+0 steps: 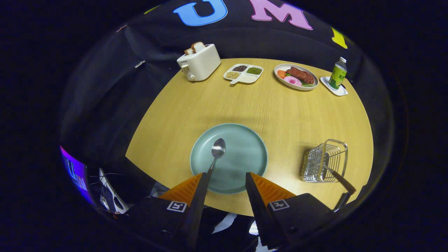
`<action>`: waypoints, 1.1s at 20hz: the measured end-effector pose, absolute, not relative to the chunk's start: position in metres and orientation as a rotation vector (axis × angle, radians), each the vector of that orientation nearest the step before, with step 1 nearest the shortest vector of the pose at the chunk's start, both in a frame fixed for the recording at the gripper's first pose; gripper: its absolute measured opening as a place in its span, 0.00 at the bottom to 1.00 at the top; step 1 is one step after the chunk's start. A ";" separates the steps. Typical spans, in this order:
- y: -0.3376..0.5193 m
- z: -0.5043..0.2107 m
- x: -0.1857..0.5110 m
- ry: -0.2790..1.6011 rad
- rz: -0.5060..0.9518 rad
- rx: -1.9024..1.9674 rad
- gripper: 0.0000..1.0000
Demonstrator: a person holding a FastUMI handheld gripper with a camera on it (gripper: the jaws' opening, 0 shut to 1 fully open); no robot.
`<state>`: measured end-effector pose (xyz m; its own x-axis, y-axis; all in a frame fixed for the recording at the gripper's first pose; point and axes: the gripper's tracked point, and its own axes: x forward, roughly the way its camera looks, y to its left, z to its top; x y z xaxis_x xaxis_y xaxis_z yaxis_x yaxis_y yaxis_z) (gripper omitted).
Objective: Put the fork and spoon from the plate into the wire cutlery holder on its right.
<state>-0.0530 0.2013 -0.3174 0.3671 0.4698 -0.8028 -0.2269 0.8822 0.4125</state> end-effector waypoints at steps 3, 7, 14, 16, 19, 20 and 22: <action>0.233 -0.347 -0.059 1.151 0.451 0.238 0.70; 0.255 -0.387 -0.064 1.212 0.437 0.176 0.70; 0.274 -0.426 -0.061 1.313 0.364 0.161 0.60; 0.274 -0.437 -0.067 1.359 0.330 0.154 0.39; 0.274 -0.431 -0.060 1.355 0.334 0.142 0.13; 0.274 -0.430 -0.061 1.349 0.351 0.146 0.10; 0.274 -0.421 -0.061 1.345 0.378 0.182 0.10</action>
<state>-0.0610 0.2740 -0.4209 0.1753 0.3684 -0.9130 -0.1614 0.9255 0.3425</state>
